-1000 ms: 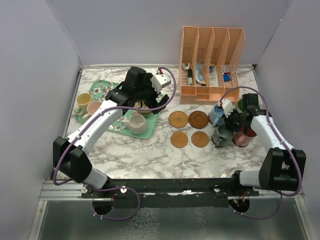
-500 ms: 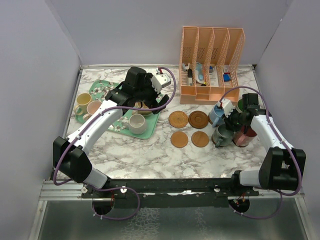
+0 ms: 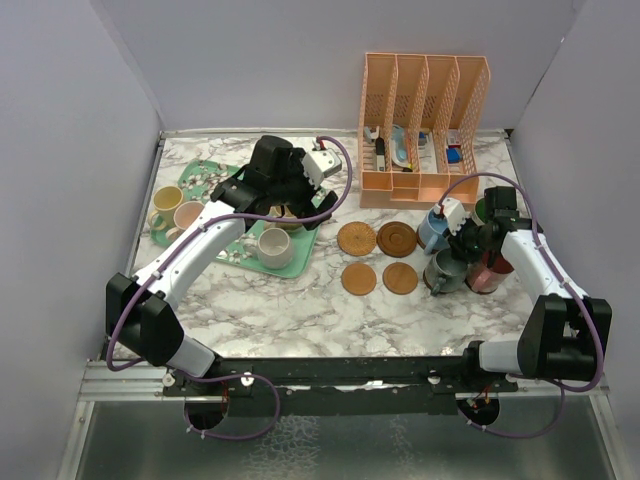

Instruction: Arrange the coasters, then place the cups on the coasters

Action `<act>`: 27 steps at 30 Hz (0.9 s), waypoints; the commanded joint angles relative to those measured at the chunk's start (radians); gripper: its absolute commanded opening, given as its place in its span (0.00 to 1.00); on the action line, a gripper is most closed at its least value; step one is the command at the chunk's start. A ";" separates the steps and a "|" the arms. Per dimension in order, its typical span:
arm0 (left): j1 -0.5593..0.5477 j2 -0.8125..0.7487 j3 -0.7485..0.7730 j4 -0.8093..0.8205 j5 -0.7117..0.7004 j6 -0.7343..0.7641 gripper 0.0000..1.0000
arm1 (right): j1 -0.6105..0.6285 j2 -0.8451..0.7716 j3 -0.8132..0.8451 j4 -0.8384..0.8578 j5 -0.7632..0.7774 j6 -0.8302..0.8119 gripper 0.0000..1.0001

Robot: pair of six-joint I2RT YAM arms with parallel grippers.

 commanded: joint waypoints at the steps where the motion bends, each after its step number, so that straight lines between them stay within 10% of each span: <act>1: 0.005 -0.037 -0.010 0.020 0.038 0.010 0.99 | -0.005 -0.030 0.029 -0.022 -0.041 0.002 0.07; 27: 0.005 -0.049 -0.016 0.019 0.054 0.010 0.99 | -0.005 -0.061 0.051 -0.024 -0.050 0.028 0.06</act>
